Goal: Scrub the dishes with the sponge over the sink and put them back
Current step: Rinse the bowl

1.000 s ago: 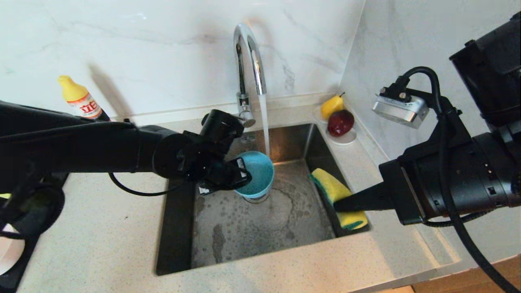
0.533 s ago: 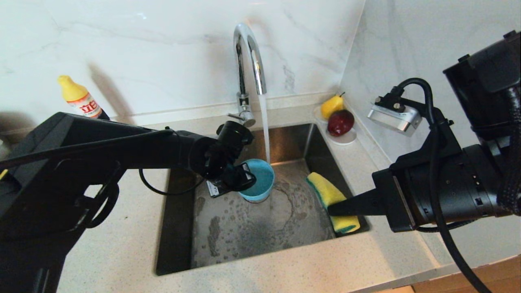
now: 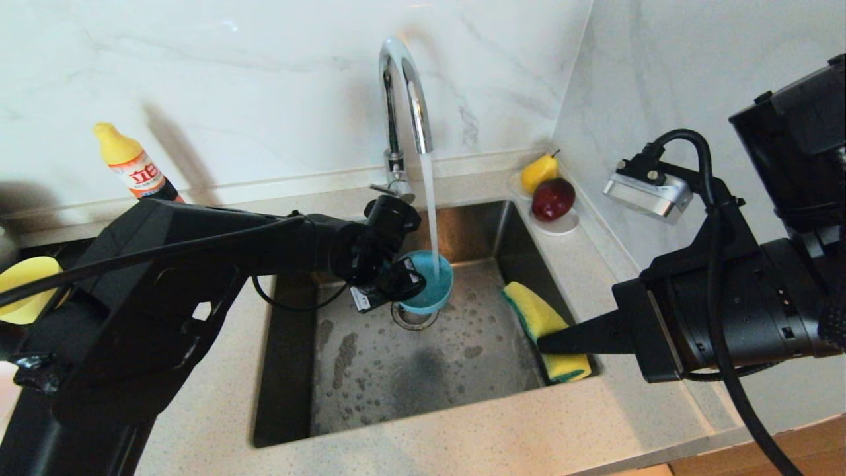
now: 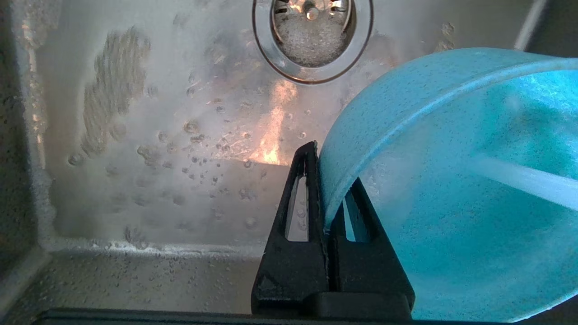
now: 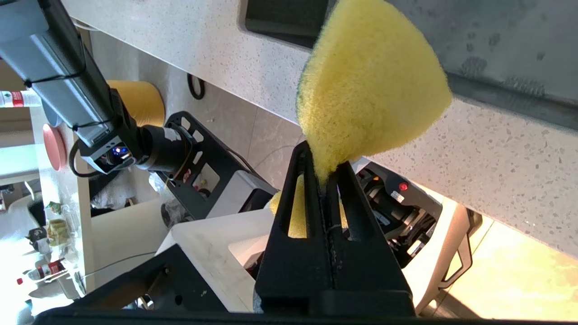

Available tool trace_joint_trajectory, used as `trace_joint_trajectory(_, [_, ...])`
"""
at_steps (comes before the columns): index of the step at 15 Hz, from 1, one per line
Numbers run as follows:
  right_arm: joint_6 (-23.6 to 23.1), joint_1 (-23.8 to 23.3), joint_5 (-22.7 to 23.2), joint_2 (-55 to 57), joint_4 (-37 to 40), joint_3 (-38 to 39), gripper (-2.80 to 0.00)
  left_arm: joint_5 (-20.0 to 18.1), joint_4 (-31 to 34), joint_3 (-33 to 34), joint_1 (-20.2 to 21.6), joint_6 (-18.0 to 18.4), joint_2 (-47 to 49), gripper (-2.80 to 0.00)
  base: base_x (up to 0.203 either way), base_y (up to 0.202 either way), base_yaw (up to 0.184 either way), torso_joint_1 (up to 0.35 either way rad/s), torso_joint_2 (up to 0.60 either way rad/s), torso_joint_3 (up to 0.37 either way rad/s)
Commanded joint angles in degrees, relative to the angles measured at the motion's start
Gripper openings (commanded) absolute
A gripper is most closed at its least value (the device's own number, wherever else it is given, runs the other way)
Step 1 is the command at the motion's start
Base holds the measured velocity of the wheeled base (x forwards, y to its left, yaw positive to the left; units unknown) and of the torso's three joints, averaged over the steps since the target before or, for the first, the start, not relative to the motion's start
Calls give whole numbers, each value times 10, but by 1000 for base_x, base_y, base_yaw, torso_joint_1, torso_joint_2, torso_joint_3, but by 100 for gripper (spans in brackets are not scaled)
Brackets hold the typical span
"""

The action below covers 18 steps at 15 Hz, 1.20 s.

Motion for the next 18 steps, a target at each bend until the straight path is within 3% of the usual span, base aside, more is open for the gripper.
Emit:
trace_joint_trajectory(1, [1,0,1,-2,1,3,-280,1,1,-1,0,-4,3,-280,0,0,0,0,0,0])
trace_joint_trajectory(15, [1,-1,1,-5,0,13,-280,2,22,-2,0,-11,-11,-280,0,0,0,0,0,0])
trace_joint_trajectory(18, [1,-1,1,-6,1,15,-280,39,19,35,9,-13,-48,-280,0,0,0,0,0,0])
